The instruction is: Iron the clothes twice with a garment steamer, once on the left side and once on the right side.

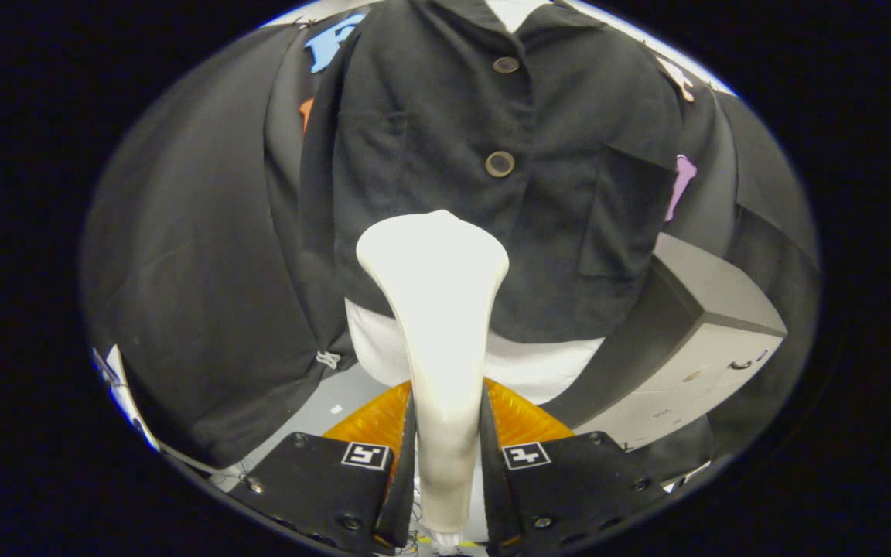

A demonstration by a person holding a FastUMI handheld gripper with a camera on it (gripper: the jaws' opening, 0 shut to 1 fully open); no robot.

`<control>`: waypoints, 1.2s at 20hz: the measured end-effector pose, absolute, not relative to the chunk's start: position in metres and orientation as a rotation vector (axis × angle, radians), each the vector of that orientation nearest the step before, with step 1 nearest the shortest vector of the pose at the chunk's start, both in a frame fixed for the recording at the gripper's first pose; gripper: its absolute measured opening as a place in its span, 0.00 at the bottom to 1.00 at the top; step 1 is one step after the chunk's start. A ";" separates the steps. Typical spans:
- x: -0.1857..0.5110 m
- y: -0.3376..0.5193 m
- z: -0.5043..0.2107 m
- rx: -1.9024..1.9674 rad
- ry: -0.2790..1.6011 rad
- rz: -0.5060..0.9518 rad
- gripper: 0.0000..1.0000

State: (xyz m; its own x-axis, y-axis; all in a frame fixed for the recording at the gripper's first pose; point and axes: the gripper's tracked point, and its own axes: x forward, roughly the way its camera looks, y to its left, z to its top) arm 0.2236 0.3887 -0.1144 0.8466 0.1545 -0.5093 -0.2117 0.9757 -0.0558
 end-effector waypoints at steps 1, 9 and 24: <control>0.221 0.380 -0.102 -0.099 0.513 0.195 0.40; 0.186 0.250 -0.003 -0.032 0.349 0.157 0.40; 0.055 -0.052 0.016 0.148 0.206 0.010 0.40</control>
